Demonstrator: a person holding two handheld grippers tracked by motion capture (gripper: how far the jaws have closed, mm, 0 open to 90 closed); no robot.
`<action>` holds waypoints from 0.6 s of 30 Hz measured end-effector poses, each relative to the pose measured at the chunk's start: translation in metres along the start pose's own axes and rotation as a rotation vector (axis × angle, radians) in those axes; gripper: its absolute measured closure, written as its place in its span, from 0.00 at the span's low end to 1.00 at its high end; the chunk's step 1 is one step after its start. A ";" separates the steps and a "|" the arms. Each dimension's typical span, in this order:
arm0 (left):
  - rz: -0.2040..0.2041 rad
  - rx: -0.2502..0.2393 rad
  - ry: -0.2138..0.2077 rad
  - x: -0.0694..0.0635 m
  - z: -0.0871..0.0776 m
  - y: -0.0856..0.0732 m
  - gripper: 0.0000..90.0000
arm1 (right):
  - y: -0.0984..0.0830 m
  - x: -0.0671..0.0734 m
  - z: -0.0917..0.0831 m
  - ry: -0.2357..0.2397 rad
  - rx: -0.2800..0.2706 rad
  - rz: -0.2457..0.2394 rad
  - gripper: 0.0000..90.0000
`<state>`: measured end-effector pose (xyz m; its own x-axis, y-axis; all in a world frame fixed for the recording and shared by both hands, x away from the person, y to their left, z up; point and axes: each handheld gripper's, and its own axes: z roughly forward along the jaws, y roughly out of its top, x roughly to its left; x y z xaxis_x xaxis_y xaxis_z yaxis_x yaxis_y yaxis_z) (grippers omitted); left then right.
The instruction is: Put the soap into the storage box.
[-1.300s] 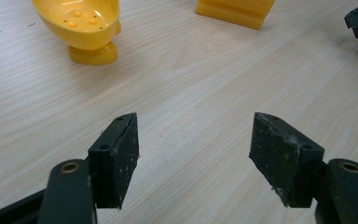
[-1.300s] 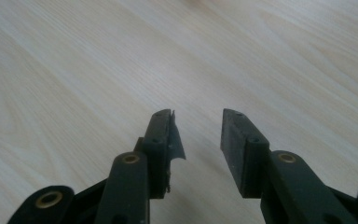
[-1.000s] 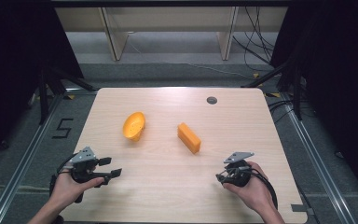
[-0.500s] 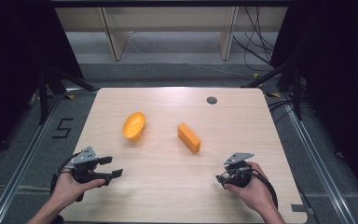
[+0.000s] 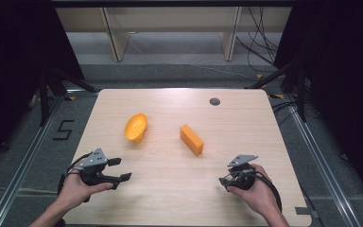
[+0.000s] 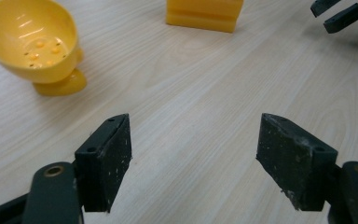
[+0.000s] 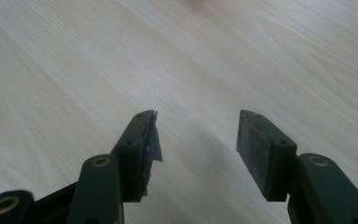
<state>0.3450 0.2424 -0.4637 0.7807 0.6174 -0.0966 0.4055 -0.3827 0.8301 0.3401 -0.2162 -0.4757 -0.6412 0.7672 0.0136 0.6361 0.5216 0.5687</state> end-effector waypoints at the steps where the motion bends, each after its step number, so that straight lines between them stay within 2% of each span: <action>1: 0.006 -0.002 -0.003 -0.002 0.002 0.002 0.28 | 0.000 0.000 0.000 0.000 0.001 -0.001 0.53; 2: -0.004 -0.003 -0.007 -0.003 0.004 0.003 0.28 | 0.000 0.000 0.000 0.001 0.001 0.002 0.53; 3: 0.018 0.013 -0.015 -0.003 0.005 0.006 0.28 | 0.000 0.000 0.000 0.001 0.002 0.003 0.53; 4: 0.006 0.006 -0.018 -0.004 0.007 0.007 0.28 | 0.000 0.000 0.000 0.000 0.002 0.001 0.53; 6: 0.031 0.004 -0.023 -0.005 0.010 0.010 0.28 | 0.000 0.000 0.000 0.001 0.004 0.008 0.52; 8: 0.029 0.009 -0.034 -0.007 0.013 0.014 0.28 | 0.000 0.000 0.000 0.000 0.005 0.009 0.52; 9: 0.041 0.005 -0.027 -0.008 0.014 0.017 0.28 | 0.000 0.000 0.000 0.001 0.005 0.008 0.52; 10: 0.060 0.006 -0.040 -0.007 0.015 0.019 0.28 | 0.000 0.000 0.001 0.000 0.004 0.010 0.52; 11: 0.039 0.000 -0.039 -0.009 0.017 0.021 0.28 | 0.000 0.000 0.001 0.001 0.004 0.008 0.52; 12: 0.065 0.000 -0.040 -0.008 0.019 0.024 0.28 | 0.000 0.000 0.001 0.002 0.005 0.006 0.52; 13: 0.062 -0.004 -0.038 -0.010 0.021 0.028 0.27 | 0.000 0.000 0.001 0.001 0.005 0.006 0.51; 14: 0.083 -0.007 -0.040 -0.009 0.023 0.031 0.27 | 0.000 0.000 0.001 0.000 0.001 0.006 0.51; 15: 0.069 -0.001 -0.039 -0.011 0.024 0.033 0.27 | 0.000 0.000 0.000 0.000 -0.003 0.006 0.51; 16: 0.073 -0.008 -0.043 -0.012 0.026 0.035 0.27 | 0.001 0.000 0.000 0.001 -0.009 0.005 0.51; 17: 0.106 -0.003 -0.048 -0.011 0.027 0.038 0.27 | 0.003 0.001 0.000 0.004 -0.016 0.006 0.51; 18: 0.075 -0.006 -0.049 -0.014 0.029 0.037 0.27 | 0.005 0.000 0.002 -0.002 -0.043 -0.006 0.50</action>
<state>0.3632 0.1998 -0.4477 0.8315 0.5522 -0.0606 0.3421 -0.4230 0.8391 0.3438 -0.2126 -0.4741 -0.6440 0.7649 0.0080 0.6131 0.5099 0.6035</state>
